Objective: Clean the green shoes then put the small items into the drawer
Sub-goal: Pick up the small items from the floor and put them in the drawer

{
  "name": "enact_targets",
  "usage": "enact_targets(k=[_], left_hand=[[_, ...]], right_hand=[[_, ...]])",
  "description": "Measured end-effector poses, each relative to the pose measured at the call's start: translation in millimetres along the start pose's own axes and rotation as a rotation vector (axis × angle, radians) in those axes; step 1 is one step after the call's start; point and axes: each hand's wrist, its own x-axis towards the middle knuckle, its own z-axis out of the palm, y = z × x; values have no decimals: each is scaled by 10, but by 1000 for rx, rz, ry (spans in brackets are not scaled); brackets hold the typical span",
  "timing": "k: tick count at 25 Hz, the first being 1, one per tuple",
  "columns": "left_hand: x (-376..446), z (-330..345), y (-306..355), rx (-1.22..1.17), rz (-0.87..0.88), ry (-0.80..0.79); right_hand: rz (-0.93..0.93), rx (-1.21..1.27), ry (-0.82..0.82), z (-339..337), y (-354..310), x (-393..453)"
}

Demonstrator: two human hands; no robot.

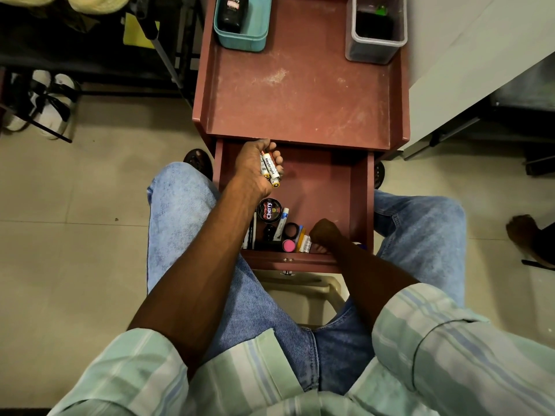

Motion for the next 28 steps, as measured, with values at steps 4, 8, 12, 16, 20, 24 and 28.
enact_targets(k=[4,8,12,16,20,24,28], left_hand=[[-19,1,-8,17,-6,-2],[-79,3,-21,152,-50,-66],[-142,19,-87,426,-68,-111],[-192,34,-200,607,-5,-87],[-165,18,-255,745,87,-55],[-145,10,-280,726,66,-62],[-140,10,-250,684,88,-23]], right_hand=[[150,-55,-100,-69,-36,-95],[10,109,139,-287,-200,-143],[-197,804,-154,-565,-645,-460],[-301,1090,-371,-656,-881,-683],[-274,1156,-390,-601,-925,-750],[-249,1175,-388,-576,-902,-792],[-228,1213,-375,-565,-817,-751]])
